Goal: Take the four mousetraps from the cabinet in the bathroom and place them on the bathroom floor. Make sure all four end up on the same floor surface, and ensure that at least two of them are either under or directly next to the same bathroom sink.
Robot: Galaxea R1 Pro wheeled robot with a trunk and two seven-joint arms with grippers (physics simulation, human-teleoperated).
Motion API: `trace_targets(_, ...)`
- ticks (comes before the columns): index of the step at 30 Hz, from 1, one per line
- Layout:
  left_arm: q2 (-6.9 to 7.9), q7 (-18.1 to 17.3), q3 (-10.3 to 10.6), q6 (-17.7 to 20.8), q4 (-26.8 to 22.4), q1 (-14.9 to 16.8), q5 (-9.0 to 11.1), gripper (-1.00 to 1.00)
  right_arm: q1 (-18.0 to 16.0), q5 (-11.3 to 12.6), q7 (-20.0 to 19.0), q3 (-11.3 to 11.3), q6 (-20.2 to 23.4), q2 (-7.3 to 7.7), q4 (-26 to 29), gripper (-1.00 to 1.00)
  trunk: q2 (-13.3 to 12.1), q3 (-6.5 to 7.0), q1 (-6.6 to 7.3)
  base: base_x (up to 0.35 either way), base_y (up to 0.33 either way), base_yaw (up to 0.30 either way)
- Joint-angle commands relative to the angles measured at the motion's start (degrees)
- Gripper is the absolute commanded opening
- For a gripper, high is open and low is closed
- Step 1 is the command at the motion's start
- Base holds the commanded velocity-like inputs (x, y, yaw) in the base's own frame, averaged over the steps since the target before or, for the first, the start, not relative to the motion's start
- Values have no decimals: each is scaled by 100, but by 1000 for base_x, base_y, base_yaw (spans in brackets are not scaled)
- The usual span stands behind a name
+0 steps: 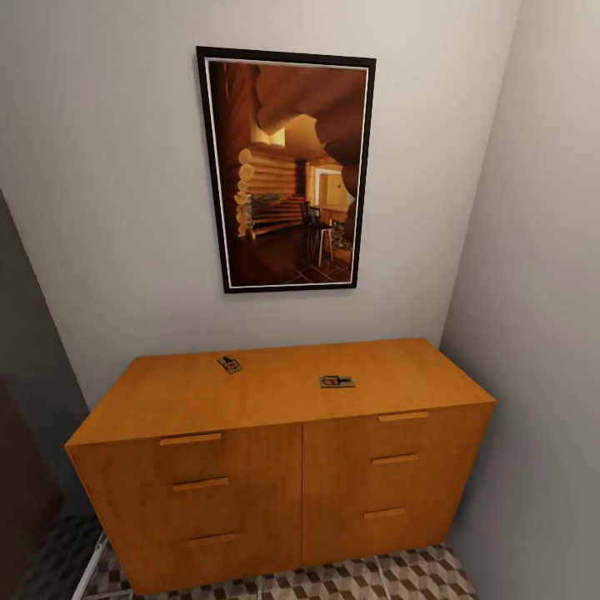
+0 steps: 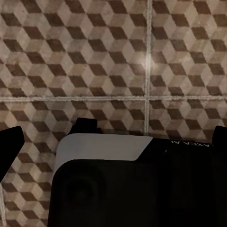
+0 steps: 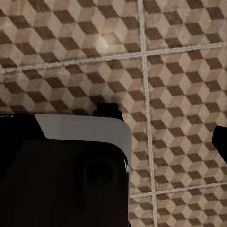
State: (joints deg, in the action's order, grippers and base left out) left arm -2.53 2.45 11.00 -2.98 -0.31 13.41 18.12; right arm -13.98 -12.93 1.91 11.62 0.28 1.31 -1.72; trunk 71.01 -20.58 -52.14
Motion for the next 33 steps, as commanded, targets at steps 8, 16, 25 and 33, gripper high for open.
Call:
trace_targets(8, -2, 18, 47, -18, 9, 4, 50, 100, -8, -61, 21, 43, -1, 1, -12, 100, 4, -6, 0, 0, 0, 0)
trace_targets(16, 5, 18, 50, -18, 12, 4, 60, 100, -8, -61, 20, 42, 0, -8, -12, 100, 4, -6, 0, 0, 0, 0)
trace_targets(25, 3, 18, 51, -18, 13, 4, 60, 100, -8, -61, 20, 42, 5, -10, -12, 100, 4, -6, 0, 0, 0, 0)
trace_targets(33, 2, 18, 51, -18, 13, 4, 53, 100, -8, -61, 20, 42, 14, -2, -12, 100, 4, -6, 0, 0, 0, 0)
